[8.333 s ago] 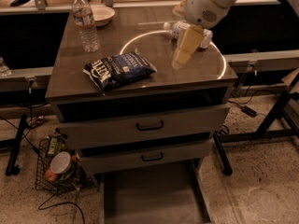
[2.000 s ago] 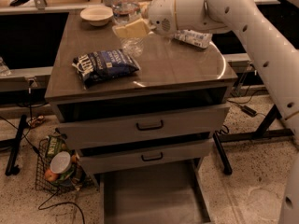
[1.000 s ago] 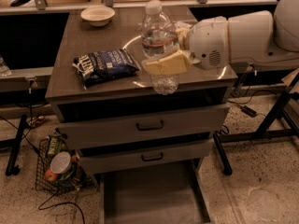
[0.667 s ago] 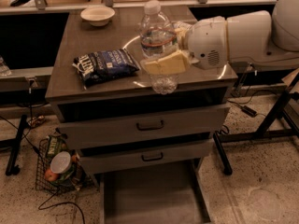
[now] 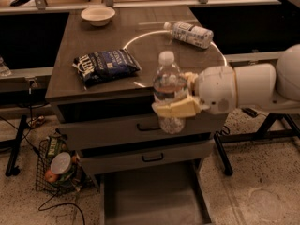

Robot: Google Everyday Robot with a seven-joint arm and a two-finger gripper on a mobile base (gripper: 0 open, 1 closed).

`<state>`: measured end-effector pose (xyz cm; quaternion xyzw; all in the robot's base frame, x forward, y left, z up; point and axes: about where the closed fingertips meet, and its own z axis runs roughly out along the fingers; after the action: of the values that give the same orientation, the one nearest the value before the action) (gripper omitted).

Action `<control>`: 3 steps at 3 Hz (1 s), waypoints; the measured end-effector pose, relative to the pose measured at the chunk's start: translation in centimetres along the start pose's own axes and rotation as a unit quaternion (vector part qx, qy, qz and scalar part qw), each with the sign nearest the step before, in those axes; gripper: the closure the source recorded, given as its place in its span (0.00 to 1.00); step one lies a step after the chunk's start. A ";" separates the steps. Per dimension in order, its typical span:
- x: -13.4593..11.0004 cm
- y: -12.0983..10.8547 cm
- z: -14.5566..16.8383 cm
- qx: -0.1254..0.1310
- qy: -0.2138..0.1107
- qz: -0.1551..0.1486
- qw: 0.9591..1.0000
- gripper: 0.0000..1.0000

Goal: Place water bottle into bottom drawer

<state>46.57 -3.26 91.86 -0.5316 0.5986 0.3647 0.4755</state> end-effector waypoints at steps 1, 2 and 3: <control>5.0 2.3 -0.6 -0.018 -0.006 0.008 1.000 1.00; 10.4 3.0 0.6 -0.041 -0.022 0.011 0.999 1.00; 10.7 3.2 0.9 -0.039 -0.027 0.014 0.999 1.00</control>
Offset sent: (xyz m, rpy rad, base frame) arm -0.0223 -0.0269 -0.1869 0.0876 0.0564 0.1359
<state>43.79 -4.94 81.17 -0.5315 0.5779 0.4087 0.4653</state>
